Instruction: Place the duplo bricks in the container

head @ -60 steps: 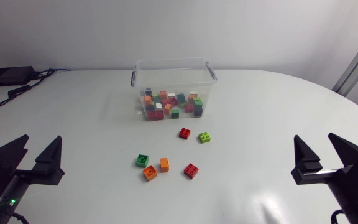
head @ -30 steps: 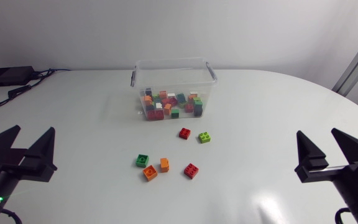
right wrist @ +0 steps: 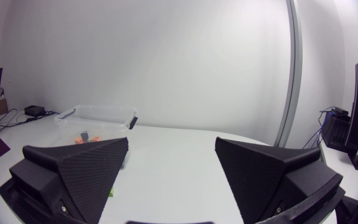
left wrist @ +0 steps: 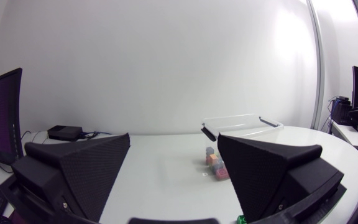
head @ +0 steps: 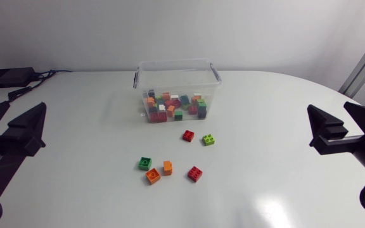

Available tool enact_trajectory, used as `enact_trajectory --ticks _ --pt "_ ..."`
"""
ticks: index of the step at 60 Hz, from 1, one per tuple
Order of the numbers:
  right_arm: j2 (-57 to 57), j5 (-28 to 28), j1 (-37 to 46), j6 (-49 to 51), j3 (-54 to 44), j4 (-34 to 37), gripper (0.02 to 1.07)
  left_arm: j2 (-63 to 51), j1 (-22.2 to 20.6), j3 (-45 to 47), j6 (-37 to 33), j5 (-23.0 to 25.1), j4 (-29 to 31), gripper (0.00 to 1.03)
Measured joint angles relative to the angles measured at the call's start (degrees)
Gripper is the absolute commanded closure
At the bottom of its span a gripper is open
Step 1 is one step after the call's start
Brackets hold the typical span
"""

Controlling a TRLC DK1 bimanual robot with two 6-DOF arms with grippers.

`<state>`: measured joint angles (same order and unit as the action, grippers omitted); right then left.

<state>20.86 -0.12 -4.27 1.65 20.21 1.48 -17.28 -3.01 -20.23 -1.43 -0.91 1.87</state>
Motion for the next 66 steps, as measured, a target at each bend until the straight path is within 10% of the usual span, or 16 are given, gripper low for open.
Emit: enact_trajectory --ticks 39,48,66 --pt "23.52 4.5 -10.05 -1.68 12.81 9.66 0.07 -35.76 -5.88 -16.15 -5.07 0.26 12.04 0.14" --pt "30.45 4.5 -11.61 -1.68 17.07 14.51 0.07 -44.78 -6.43 -18.97 -6.88 6.49 14.82 0.14" --pt "40.06 2.75 -14.86 -1.55 20.81 20.35 0.07 -60.22 -8.09 -23.3 -25.27 8.63 16.59 0.12"
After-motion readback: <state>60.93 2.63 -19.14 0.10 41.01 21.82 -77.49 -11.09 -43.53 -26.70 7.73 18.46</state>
